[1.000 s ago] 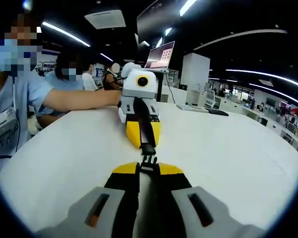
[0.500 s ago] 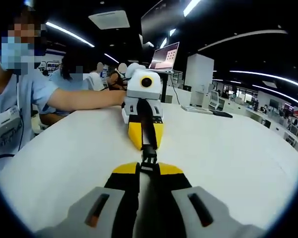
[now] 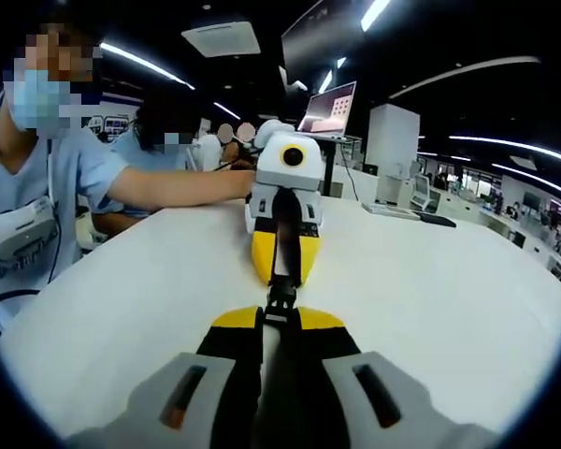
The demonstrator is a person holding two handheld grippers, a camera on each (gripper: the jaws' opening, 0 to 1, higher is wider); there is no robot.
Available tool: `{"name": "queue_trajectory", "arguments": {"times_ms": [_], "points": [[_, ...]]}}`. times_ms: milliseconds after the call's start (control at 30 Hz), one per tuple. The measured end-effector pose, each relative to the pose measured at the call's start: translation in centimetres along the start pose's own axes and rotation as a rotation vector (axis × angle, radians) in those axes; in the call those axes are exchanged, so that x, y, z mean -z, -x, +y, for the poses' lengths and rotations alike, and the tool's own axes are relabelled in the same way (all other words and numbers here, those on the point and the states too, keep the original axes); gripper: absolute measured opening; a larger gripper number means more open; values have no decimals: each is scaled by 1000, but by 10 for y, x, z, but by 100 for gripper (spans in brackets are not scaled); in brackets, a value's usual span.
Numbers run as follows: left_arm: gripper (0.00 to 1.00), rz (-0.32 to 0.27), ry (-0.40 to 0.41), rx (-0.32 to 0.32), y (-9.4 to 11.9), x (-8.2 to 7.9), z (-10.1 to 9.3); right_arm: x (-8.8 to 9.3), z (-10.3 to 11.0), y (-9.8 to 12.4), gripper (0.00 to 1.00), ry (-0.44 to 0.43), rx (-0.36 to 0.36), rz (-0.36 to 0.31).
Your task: Snap the two parts of the plastic buckle together until the buckle closes and remains connected.
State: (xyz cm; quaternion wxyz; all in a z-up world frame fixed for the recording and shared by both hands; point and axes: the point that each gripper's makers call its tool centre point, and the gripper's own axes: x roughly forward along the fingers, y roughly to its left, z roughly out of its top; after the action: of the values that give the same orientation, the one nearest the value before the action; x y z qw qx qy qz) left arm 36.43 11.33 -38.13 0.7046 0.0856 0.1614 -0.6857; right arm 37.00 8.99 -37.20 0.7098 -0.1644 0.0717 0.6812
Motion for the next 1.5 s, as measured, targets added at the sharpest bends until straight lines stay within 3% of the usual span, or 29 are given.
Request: {"name": "queue_trajectory", "arguments": {"times_ms": [367,1500], "points": [[12,6,-16,41,-6,0,-14,-2,10,-1,12,6,-54,-9],[11,25,-45,47,-9,-1,-16,-2,11,0,12,26,-64,-13]]}}
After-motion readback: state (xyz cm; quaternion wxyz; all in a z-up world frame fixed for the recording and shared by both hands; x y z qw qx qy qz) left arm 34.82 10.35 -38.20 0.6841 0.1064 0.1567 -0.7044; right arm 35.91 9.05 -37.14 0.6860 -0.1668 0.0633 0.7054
